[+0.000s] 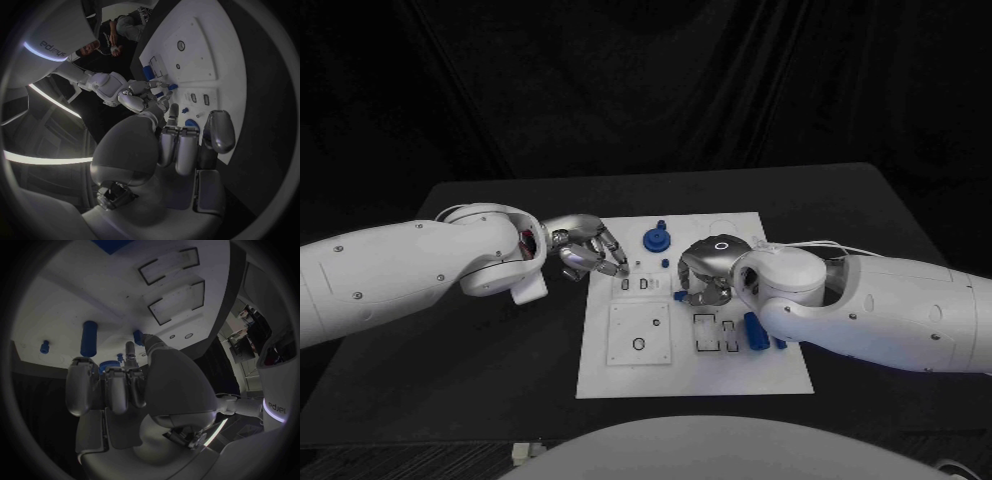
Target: Assemble the parts on the task board
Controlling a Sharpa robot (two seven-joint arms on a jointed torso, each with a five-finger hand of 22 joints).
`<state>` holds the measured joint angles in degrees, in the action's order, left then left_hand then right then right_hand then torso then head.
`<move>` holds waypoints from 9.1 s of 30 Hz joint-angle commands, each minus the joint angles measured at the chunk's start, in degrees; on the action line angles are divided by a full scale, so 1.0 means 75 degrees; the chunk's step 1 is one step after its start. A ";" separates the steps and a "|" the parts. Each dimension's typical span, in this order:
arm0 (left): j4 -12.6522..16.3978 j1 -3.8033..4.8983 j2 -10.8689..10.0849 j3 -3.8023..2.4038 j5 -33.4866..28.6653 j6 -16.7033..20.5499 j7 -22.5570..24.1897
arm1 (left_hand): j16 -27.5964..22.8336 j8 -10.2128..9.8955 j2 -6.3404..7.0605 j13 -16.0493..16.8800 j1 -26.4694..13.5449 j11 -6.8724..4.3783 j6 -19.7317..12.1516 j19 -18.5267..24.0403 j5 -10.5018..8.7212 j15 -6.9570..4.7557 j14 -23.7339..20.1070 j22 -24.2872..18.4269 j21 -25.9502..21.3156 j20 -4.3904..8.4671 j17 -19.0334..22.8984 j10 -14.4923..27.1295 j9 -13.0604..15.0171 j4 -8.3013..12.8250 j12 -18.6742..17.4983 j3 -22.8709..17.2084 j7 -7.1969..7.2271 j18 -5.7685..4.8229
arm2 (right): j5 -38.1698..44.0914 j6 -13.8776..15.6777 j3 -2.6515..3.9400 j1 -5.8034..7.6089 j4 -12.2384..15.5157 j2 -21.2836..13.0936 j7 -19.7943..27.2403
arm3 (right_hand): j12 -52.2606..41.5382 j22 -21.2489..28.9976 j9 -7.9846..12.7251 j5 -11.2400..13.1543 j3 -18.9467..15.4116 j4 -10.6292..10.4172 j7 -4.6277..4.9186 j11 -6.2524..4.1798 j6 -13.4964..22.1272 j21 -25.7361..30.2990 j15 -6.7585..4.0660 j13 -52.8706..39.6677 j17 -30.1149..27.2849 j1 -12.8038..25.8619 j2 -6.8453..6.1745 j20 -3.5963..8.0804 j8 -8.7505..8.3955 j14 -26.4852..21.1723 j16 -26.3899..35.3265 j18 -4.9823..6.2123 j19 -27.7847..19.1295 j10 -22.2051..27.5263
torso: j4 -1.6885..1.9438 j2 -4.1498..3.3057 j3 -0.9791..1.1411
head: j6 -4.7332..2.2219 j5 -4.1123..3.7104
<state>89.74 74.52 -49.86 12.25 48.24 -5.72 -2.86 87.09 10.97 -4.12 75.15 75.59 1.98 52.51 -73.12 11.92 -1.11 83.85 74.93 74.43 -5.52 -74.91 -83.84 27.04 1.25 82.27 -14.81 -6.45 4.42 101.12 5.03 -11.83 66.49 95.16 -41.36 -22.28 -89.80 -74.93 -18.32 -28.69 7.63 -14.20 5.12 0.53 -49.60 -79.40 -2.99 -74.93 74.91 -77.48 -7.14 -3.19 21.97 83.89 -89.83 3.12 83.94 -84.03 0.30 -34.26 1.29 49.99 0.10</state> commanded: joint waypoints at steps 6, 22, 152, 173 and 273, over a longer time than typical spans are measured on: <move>-0.0021 -0.0043 0.0011 -0.0006 -0.0031 -0.0079 0.0119 | -0.0038 0.0052 0.0002 0.0823 0.0100 -0.0012 -0.0044 0.0057 0.0049 0.0013 0.0316 0.0051 -0.0061 0.0015 -0.1315 0.0088 -0.0015 -0.0061 -0.0084 -0.0003 -0.0003 0.0091 | 0.0093 0.0283 0.0004 -0.0102 -0.0095 0.0094 0.0119 | -0.0026 -0.1547 -0.0051 -0.0103 0.0218 0.0282 -0.0064 0.0012 -0.0347 0.0044 -0.0027 -0.2010 0.2012 -0.0288 0.0019 -0.0011 0.0132 0.0815 -0.0023 -0.0062 0.0102 -0.0796 | -0.0001 -0.0002 0.0003 | 0.0002 0.0035; -0.0073 -0.0124 -0.0054 -0.0006 -0.0031 -0.0088 0.0133 | -0.0053 0.0065 -0.0010 0.0786 0.0137 -0.0011 -0.0056 0.0074 0.0058 0.0015 0.0299 0.0044 -0.0082 0.0014 -0.1294 0.0110 -0.0021 -0.0084 -0.0120 -0.0009 -0.0005 0.0095 | 0.0123 0.1613 0.0004 -0.0139 -0.0010 0.0022 0.0629 | -0.0026 -0.1550 -0.0470 -0.0019 0.0861 0.0878 -0.0262 -0.0159 -0.0971 0.0041 -0.0201 -0.2010 0.2012 -0.0496 0.0001 0.0151 0.0589 0.0815 -0.0023 -0.0064 0.0089 -0.0796 | -0.0004 0.0001 -0.0002 | 0.0002 0.0157; -0.0306 -0.0341 -0.0111 -0.0005 -0.0057 -0.0149 0.0017 | -0.0058 0.0135 0.0024 0.0700 0.0146 -0.0021 -0.0033 0.0053 0.0017 0.0009 0.0295 0.0074 -0.0085 0.0015 -0.1285 0.0147 -0.0024 -0.0194 -0.0192 0.0051 0.0006 0.0092 | 0.6195 0.0243 0.0005 0.0172 -0.0974 0.1029 0.2353 | -0.0026 -0.1627 -0.0780 0.2535 0.1117 0.0623 -0.0966 -0.0520 -0.0650 -0.0205 -0.0417 -0.2010 0.2012 0.0108 -0.0458 0.0359 -0.0402 0.0815 -0.0023 -0.0126 0.0153 -0.0796 | -0.0005 0.0000 -0.0008 | 0.0002 0.0701; -0.0314 -0.0347 -0.0119 -0.0005 -0.0057 -0.0187 -0.0051 | -0.0063 0.0139 0.0033 0.0690 0.0141 -0.0022 -0.0039 0.0057 0.0007 0.0008 0.0289 0.0072 -0.0092 0.0016 -0.1276 0.0150 -0.0027 -0.0213 -0.0200 0.0064 0.0007 0.0094 | 0.6195 0.0318 0.0005 0.0172 -0.0872 0.0934 0.2201 | -0.0026 -0.1631 -0.0596 0.3137 0.0904 0.0051 -0.1084 -0.0511 -0.0304 -0.0217 -0.0412 -0.2010 0.2012 -0.0015 -0.0634 0.0354 -0.1037 0.0815 -0.0023 -0.0130 0.0162 -0.0796 | -0.0008 -0.0001 -0.0008 | 0.0002 0.0739; -0.0271 -0.0403 -0.0186 -0.0004 -0.0085 -0.0035 0.0180 | -0.0076 0.0174 0.0041 0.0641 0.0215 -0.0036 -0.0038 0.0080 0.0015 -0.0002 0.0274 0.0059 -0.0130 0.0022 -0.1255 0.0172 -0.0035 -0.0234 -0.0238 0.0064 0.0022 0.0103 | 0.1644 0.0683 0.0005 0.0174 -0.1331 0.0544 0.1810 | -0.0026 -0.1712 -0.0750 0.0476 0.1393 0.0529 -0.0530 -0.0371 -0.1766 -0.0510 -0.0361 -0.2010 0.2012 -0.0133 -0.0227 0.0303 -0.0998 0.0815 -0.0023 -0.0189 0.0307 -0.0796 | -0.0004 -0.0001 -0.0008 | 0.0002 0.0709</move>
<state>87.61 71.60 -51.30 12.26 48.13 -6.36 -2.99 86.91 12.06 -3.70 77.18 76.66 1.58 52.51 -72.93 12.13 -1.11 83.84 74.95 73.63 -5.32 -74.91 -82.98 26.85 -0.16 80.76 -14.33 -6.46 4.40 114.17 8.22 -11.72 68.02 85.02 -37.01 -8.80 -89.79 -74.95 -23.67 -24.97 18.03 -10.57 1.35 -1.93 -62.13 -83.55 -5.67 -74.91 74.91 -77.98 -9.31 -0.63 14.25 83.90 -89.83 2.24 84.05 -84.03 0.27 -34.27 1.22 49.99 5.34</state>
